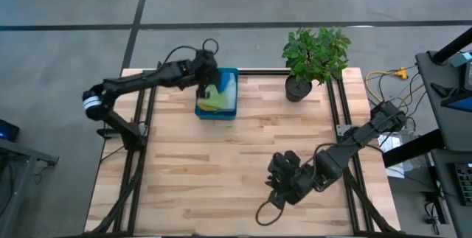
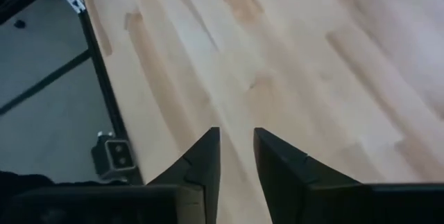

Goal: Fold microfiber towels
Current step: Put the blue microfiber cloth into the blue bin

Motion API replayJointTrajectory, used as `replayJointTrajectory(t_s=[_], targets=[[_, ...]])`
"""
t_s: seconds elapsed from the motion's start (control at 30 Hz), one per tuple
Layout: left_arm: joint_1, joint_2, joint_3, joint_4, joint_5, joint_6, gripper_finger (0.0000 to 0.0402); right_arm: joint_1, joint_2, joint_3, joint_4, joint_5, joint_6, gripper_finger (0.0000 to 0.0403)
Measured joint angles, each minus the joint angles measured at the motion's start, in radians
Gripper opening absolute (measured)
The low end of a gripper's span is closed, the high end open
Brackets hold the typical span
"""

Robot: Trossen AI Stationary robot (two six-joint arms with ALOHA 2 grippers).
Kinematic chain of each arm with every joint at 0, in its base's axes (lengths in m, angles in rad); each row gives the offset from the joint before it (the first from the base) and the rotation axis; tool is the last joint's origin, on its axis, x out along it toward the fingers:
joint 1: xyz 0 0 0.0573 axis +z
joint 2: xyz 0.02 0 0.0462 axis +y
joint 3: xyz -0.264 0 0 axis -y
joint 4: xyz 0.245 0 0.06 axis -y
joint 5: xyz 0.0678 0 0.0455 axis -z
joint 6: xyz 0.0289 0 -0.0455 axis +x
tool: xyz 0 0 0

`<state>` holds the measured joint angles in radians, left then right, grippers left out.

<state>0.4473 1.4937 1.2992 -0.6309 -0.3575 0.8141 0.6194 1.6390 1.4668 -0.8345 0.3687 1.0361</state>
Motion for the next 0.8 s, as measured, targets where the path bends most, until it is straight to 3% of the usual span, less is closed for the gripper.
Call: replayJointTrajectory(t_s=[0.07, 0.3, 0.47, 0.6, 0.8], targets=[[0.025, 0.042, 0.001, 0.058, -0.077, 0.047, 0.0000, 0.026, 0.000, -0.012, 0.000, 0.000, 0.059, 0.0082], [-0.003, 0.145, -0.052, 0.140, -0.090, 0.162, 0.0000, 0.108, 0.001, -0.022, -0.003, 0.008, 0.209, 0.0082], [-0.022, 0.154, -0.069, 0.143, -0.093, 0.162, 0.0000, 0.155, 0.001, -0.024, -0.044, 0.119, 0.293, 0.0081], [-0.022, 0.150, -0.069, 0.153, -0.116, 0.157, 0.0000, 0.166, 0.001, -0.024, -0.077, 0.177, 0.318, 0.0081], [-0.047, 0.145, -0.070, 0.152, -0.124, 0.140, 0.0000, 0.165, 0.002, -0.024, -0.090, 0.185, 0.283, 0.0081]])
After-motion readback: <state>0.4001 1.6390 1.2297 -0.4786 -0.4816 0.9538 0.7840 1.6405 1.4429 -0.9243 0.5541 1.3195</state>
